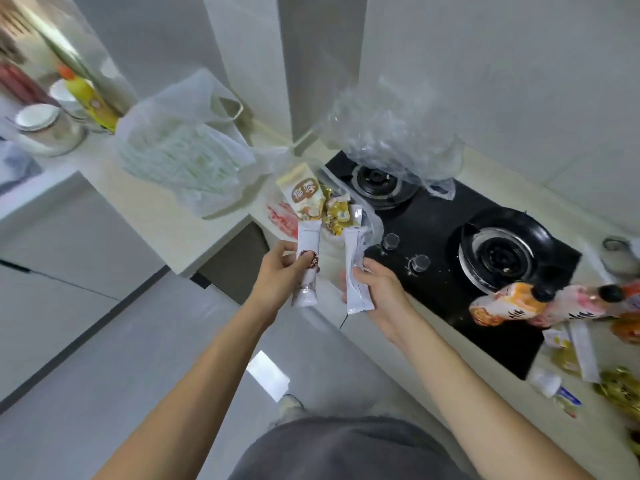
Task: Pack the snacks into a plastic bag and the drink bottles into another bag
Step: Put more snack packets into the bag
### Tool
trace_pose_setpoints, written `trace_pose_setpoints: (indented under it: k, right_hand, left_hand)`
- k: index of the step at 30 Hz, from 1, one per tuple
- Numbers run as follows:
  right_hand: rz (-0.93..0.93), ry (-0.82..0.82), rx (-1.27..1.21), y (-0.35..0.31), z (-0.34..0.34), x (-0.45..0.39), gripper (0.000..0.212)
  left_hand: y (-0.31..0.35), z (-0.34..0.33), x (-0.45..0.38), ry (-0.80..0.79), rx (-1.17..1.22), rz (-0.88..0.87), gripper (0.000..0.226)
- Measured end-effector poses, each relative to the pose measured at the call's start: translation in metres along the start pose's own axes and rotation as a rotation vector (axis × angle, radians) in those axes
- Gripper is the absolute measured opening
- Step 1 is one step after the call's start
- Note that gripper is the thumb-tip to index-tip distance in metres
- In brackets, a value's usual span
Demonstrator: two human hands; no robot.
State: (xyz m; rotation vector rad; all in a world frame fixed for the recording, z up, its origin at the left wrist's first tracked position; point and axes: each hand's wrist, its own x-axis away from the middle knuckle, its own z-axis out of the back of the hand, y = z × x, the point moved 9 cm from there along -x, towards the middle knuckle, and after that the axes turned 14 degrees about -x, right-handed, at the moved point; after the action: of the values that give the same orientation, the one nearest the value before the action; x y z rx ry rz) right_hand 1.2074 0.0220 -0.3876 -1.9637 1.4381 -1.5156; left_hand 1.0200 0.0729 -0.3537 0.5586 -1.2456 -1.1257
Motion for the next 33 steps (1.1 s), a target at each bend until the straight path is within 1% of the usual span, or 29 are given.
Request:
trace_pose_setpoints:
  k: [3, 6, 9, 11, 14, 16, 18, 19, 20, 22, 23, 25, 27, 29, 31, 33]
  right_hand:
    - [-0.041, -0.007, -0.065, -0.002, -0.025, -0.038, 0.020]
    - [-0.046, 0.059, -0.051, -0.011, -0.031, -0.085, 0.016]
    - [0.003, 0.179, 0.123, -0.026, -0.027, -0.137, 0.019]
    - [0.011, 0.245, 0.232, -0.036, -0.027, -0.166, 0.016]
    - [0.039, 0.309, 0.387, -0.051, -0.031, -0.208, 0.022]
    - [0.079, 0.338, 0.519, -0.061, -0.034, -0.231, 0.015]
    - [0.113, 0.412, 0.639, -0.064, -0.030, -0.249, 0.021]
    - [0.134, 0.461, 0.692, -0.067, -0.029, -0.253, 0.025]
    - [0.155, 0.514, 0.739, -0.071, -0.029, -0.254, 0.024]
    - [0.220, 0.591, 0.853, -0.078, -0.032, -0.255, 0.010]
    - [0.255, 0.612, 0.899, -0.080, -0.034, -0.255, 0.011]
    - [0.309, 0.619, 0.982, -0.079, -0.039, -0.256, 0.021]
    - [0.346, 0.620, 1.043, -0.073, -0.044, -0.257, 0.024]
    - [0.352, 0.640, 1.057, -0.065, -0.046, -0.255, 0.025]
    - [0.360, 0.648, 1.049, -0.060, -0.048, -0.253, 0.025]
    - [0.385, 0.674, 1.059, -0.061, -0.049, -0.246, 0.023]
  left_hand:
    - [0.004, 0.016, -0.042, -0.051, 0.027, 0.040, 0.023]
    - [0.010, 0.027, -0.087, -0.014, -0.013, 0.067, 0.015]
    - [0.018, 0.032, -0.133, 0.000, -0.073, 0.093, 0.012]
    - [0.025, 0.031, -0.159, -0.019, -0.118, 0.109, 0.013]
    - [0.031, 0.022, -0.203, -0.074, -0.232, 0.133, 0.020]
    - [0.034, 0.015, -0.233, -0.112, -0.331, 0.129, 0.024]
    - [0.031, 0.008, -0.261, -0.159, -0.445, 0.107, 0.023]
    - [0.031, 0.004, -0.272, -0.181, -0.492, 0.083, 0.021]
    - [0.033, -0.001, -0.282, -0.203, -0.542, 0.052, 0.020]
    - [0.037, -0.010, -0.298, -0.240, -0.671, -0.051, 0.022]
    - [0.040, -0.014, -0.305, -0.252, -0.732, -0.106, 0.024]
    - [0.045, -0.023, -0.314, -0.271, -0.796, -0.226, 0.024]
    - [0.051, -0.032, -0.315, -0.306, -0.839, -0.366, 0.031]
    - [0.054, -0.041, -0.313, -0.365, -0.931, -0.500, 0.039]
    - [0.055, -0.046, -0.312, -0.404, -1.054, -0.597, 0.036]
    - [0.057, -0.047, -0.312, -0.409, -1.163, -0.687, 0.033]
